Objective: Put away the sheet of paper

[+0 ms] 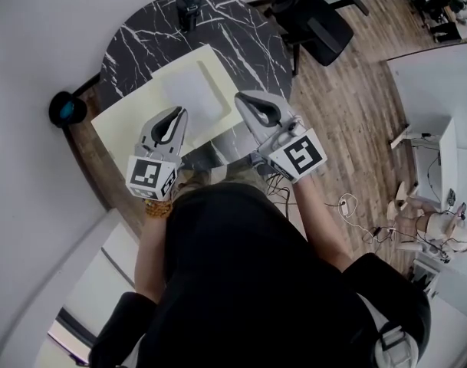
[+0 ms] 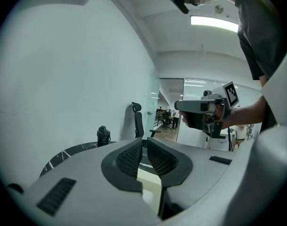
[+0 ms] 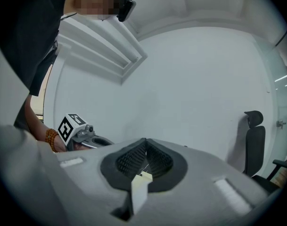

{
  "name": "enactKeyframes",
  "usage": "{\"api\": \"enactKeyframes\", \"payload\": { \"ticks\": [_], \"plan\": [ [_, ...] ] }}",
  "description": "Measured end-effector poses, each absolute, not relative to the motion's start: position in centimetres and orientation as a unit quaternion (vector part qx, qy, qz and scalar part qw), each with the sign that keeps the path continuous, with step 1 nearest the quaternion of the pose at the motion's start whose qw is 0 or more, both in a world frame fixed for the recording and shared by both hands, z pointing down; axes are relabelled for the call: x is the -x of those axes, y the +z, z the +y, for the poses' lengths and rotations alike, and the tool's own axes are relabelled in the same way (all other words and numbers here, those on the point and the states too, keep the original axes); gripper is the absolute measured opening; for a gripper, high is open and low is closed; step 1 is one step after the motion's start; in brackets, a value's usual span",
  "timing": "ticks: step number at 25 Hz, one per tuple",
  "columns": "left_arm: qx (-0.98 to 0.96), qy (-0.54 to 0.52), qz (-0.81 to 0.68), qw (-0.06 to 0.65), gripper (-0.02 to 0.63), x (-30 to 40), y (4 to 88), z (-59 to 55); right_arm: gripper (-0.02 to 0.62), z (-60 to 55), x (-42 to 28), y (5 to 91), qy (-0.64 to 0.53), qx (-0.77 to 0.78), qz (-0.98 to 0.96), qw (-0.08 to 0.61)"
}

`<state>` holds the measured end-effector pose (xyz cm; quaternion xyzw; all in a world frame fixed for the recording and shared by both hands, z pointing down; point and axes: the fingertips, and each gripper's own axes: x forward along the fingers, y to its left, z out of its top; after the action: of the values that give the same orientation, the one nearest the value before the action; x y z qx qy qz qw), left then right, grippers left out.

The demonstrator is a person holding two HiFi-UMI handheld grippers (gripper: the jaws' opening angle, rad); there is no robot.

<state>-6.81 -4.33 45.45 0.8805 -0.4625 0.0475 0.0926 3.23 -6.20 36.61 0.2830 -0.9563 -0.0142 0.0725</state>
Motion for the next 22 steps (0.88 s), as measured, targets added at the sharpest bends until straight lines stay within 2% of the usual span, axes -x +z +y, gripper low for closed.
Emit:
{"api": "enactKeyframes", "payload": {
  "ticks": [8, 12, 22],
  "plan": [
    [-0.886, 0.025, -0.461, 0.033, 0.043, 6.0, 40.4, -4.3, -0.002, -5.5, -2.7, 35.7, -0.018, -0.279, -0.957, 0.073],
    [-0.885, 0.014, -0.464, 0.044, 0.043, 5.3, 38.3, -3.8, -0.002, -5.4, -2.3, 35.4, -0.018, -0.276, -0.959, 0.069],
    [-0.874, 0.003, -0.486, 0.015, 0.043, 5.2, 36.9, -3.5, -0.002, -4.9, -2.2, 35.5, -0.016, -0.271, -0.960, 0.064]
  ]
}}
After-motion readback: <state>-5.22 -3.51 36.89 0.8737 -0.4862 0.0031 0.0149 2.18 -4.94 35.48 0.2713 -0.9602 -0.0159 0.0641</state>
